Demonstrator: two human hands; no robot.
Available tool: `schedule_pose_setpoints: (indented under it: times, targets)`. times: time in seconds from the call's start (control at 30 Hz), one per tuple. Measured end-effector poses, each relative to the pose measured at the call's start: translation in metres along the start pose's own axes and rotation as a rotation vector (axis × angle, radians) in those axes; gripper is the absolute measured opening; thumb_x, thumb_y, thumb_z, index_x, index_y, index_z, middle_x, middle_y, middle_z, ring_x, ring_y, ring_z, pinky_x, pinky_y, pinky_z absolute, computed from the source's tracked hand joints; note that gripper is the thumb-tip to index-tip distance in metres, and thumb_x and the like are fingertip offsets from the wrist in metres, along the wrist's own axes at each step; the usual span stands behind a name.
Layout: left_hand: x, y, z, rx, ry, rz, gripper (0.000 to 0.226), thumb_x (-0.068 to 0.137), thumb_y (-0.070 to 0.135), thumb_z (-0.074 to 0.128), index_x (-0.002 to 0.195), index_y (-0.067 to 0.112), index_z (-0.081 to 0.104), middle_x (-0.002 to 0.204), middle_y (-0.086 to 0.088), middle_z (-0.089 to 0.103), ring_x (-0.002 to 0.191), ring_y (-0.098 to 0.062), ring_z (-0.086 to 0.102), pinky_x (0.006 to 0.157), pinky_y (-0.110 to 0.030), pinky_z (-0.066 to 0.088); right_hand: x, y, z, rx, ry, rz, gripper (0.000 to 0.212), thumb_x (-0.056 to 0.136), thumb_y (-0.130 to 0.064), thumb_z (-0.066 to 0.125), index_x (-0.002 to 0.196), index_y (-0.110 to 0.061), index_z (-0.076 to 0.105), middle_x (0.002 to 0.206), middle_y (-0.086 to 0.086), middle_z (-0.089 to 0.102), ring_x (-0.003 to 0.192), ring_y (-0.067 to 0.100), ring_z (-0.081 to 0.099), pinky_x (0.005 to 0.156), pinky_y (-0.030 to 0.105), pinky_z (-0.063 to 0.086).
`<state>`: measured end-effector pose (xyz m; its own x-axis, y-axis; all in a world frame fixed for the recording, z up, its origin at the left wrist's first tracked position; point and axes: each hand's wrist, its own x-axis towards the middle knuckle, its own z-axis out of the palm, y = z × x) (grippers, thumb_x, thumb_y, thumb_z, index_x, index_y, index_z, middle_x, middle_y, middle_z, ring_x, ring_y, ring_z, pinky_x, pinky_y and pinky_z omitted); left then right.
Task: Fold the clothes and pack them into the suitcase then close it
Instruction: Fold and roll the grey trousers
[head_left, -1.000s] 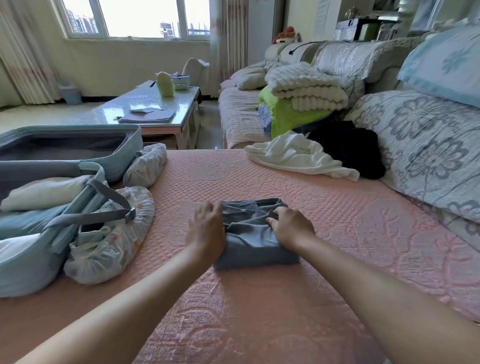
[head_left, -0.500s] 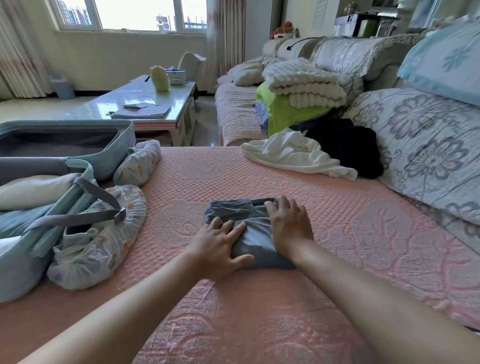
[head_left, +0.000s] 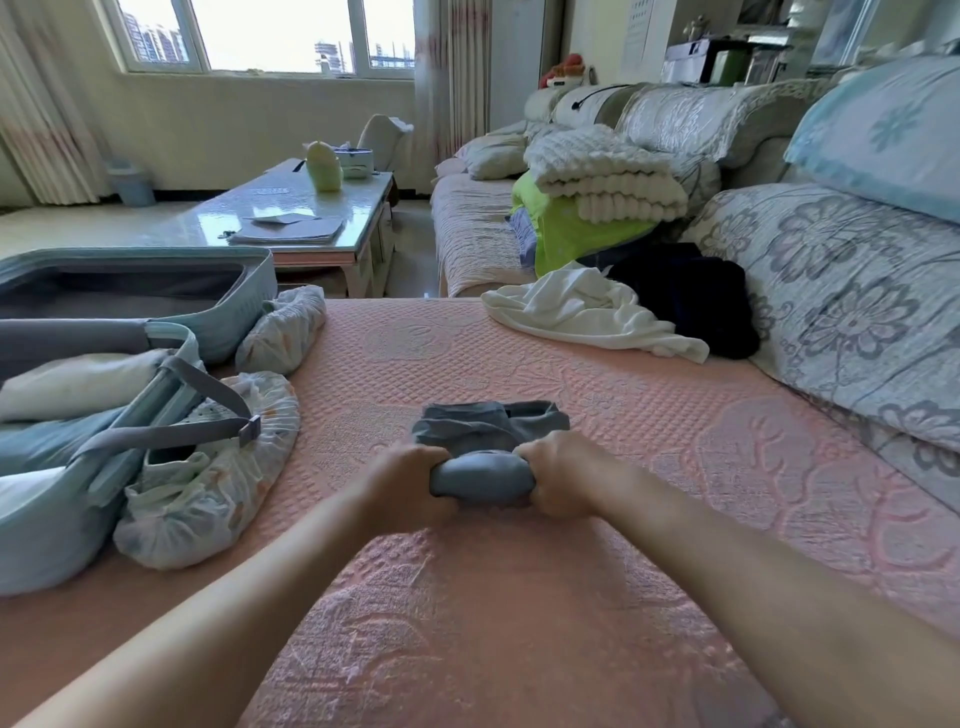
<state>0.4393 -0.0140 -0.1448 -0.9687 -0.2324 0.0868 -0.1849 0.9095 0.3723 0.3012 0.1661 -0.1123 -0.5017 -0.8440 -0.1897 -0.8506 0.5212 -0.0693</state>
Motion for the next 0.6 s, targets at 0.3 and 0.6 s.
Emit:
schedule_pose_setpoints:
  times: [0.3,0.6]
  targets:
    - [0.011,0.008,-0.012,-0.359,-0.043,-0.362,0.031,0.079,0.047,0.062,0.097,0.022,0.07,0.086,0.004,0.071,0.082,-0.017,0.065,0.076,-0.036,0.053,-0.005,0.033,-0.012,0.606,-0.059,0.249,0.014,0.074,-0.026,0.063,0.086,-0.019,0.062,0.082,0.003,0.065,0.077,0.021,0.064,0.058,0.031,0.053]
    - [0.044,0.038,0.009,0.324,0.149,0.132,0.051,0.09,0.023,0.054,0.141,0.026,0.046,0.144,0.004,0.046,0.131,-0.02,0.045,0.106,-0.034,0.032,0.024,0.001,0.006,-0.174,0.245,0.098,0.053,0.088,-0.027,0.054,0.139,-0.018,0.042,0.138,0.009,0.042,0.13,0.029,0.04,0.109,0.042,0.032]
